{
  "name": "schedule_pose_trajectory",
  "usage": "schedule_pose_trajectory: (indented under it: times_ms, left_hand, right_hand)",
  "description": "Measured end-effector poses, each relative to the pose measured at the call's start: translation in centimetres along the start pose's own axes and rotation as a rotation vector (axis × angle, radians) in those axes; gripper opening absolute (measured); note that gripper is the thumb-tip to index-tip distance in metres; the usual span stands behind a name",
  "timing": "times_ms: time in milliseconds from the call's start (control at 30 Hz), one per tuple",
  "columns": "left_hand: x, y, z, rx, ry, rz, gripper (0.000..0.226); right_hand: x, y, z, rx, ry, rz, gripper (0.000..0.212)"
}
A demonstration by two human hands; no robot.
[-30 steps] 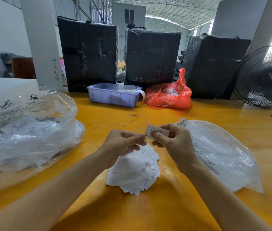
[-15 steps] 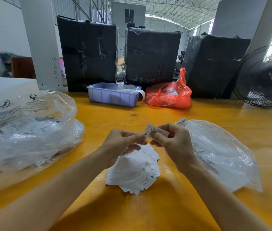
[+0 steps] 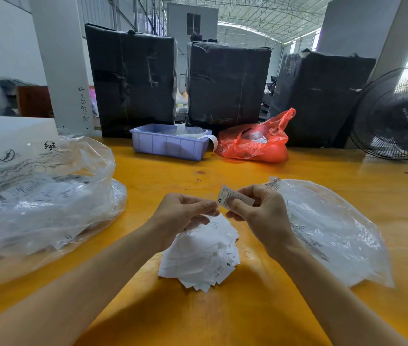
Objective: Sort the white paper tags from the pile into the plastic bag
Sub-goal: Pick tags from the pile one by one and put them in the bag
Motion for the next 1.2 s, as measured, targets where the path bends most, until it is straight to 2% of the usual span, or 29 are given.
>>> schedule_pose_trajectory:
  times_ms: [200,500,633,767,933,1000,1100,1200]
  left_hand:
    - [0.0,0.1,0.0,-0.009,0.012,-0.017,0.014]
    - [0.0,-0.2,-0.1,0.012,-0.003,0.014,0.014]
    - [-0.1,-0.1,-0.1,0.01,-0.017,0.029,0.013]
    - [-0.3,0.1,0.0,-0.003,-0.031,0.022,0.006]
    - [-0.4,0.0,0.0,-0.01,-0.058,0.042,0.006]
    - [-0.4,0.2,0.0,-0.035,-0.08,0.066,0.007]
    - [-0.5,0.3,0.1,-0.068,-0.105,0.071,0.006]
    - [-0.5,0.6,0.2,-0.102,-0.126,0.073,0.006]
  right_hand:
    - [-0.1,0.5,0.3,-0.022,-0.027,0.074,0.011]
    - [0.3,0.2,0.1,-0.018,0.061,-0.046,0.016]
    - [0.0,-0.6,-0.1,0.067,0.047,-0.113,0.01]
    - [-1.2,-1.3,-0.2,0.174,-0.089,-0.067,0.009]
    - [-2.1,-1.7,-0.3,0.26,-0.141,-0.165,0.014]
    - [-2.2,-2.2,-0.5,0.301,-0.14,-0.191,0.024]
    - [-1.9,-2.0,-0.4,0.264,-0.086,-0.24,0.037]
    - [-1.4,-1.0,0.0,0.172,-0.04,-0.26,0.033]
Point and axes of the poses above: each hand's wrist, its own z-axis towards the middle knuckle, its own y-axis out of the back of the hand, x = y × z, the point moved 9 cm from there along z, towards the middle knuckle, and after that the axes turned 6 degrees about -x, right-handed, at the moved point
